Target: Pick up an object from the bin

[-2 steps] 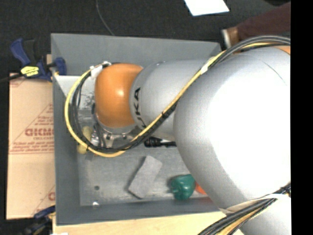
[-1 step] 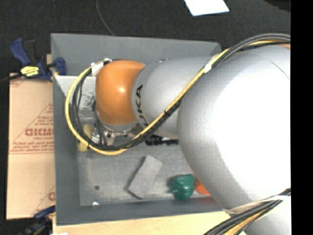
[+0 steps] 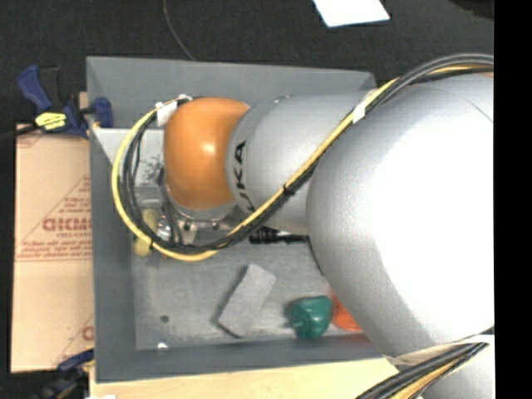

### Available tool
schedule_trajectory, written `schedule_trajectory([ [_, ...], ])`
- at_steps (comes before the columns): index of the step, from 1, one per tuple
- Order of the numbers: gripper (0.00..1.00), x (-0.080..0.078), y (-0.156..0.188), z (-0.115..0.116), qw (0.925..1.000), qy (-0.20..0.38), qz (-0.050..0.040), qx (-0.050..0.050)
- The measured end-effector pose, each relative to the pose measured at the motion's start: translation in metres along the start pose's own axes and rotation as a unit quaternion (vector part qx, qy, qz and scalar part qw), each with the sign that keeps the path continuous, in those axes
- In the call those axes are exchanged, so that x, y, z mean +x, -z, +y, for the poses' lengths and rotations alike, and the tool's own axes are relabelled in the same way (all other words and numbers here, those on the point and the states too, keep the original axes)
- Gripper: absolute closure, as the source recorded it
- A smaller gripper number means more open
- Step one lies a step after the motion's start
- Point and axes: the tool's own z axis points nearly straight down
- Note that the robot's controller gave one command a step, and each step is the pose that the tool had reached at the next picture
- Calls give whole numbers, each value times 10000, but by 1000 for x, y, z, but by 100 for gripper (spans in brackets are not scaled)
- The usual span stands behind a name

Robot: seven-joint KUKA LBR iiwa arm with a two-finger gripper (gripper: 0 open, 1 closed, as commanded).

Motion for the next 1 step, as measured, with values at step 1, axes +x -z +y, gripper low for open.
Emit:
schedule_trajectory([
  [1, 100, 0, 23, -1, 10000, 5, 18, 18],
])
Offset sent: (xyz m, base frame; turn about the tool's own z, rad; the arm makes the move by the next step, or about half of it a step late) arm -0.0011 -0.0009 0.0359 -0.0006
